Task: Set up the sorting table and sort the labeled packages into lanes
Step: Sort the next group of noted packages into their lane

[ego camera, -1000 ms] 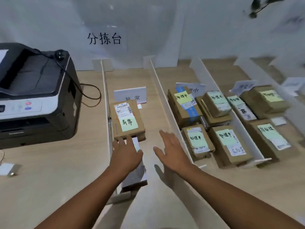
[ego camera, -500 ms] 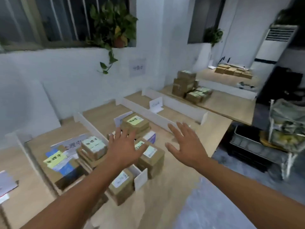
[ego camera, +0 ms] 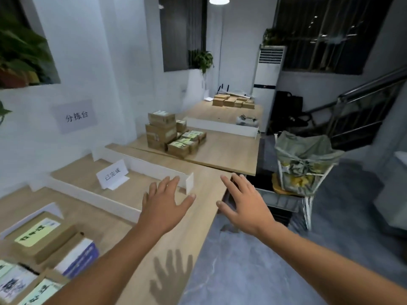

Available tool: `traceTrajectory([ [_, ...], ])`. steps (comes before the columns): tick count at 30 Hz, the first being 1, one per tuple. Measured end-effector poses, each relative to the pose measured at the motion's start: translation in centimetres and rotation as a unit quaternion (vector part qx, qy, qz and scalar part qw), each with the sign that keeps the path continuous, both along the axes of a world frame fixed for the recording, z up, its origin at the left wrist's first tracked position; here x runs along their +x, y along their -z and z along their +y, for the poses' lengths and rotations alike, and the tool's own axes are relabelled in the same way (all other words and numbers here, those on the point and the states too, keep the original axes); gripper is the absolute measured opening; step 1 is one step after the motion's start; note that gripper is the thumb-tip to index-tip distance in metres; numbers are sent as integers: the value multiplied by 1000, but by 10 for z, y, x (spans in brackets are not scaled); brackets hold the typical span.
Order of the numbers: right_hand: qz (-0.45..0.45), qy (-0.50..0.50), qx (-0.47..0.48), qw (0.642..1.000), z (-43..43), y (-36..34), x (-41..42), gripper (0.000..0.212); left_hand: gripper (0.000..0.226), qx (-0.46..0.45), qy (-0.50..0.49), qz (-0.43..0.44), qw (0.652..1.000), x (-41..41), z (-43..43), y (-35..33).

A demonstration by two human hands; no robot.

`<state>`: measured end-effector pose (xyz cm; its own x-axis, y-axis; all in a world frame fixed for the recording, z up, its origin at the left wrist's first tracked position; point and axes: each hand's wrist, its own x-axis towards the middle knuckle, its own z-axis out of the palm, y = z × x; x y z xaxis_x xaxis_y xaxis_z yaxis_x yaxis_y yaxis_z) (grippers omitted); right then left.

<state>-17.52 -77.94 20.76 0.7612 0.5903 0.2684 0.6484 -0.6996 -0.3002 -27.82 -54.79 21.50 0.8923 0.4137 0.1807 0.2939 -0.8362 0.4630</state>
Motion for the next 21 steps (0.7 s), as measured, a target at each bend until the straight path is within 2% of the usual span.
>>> traceTrajectory([
  [6,-13,-7,-11,1000,32,12,143,76,82,14,1,-13,1000,153,26,10],
  [12,-7,5,-19,1000,52,-4,292,76,83,-5,-9,-12,1000,311,55,5],
  [16,7,-2,-12,1000,50,-4,378,75,82,-3,-15,11,1000,395,65,12],
  [21,42,-36,2,998,55,28,500,73,80,-12,-61,39,997,492,80,42],
])
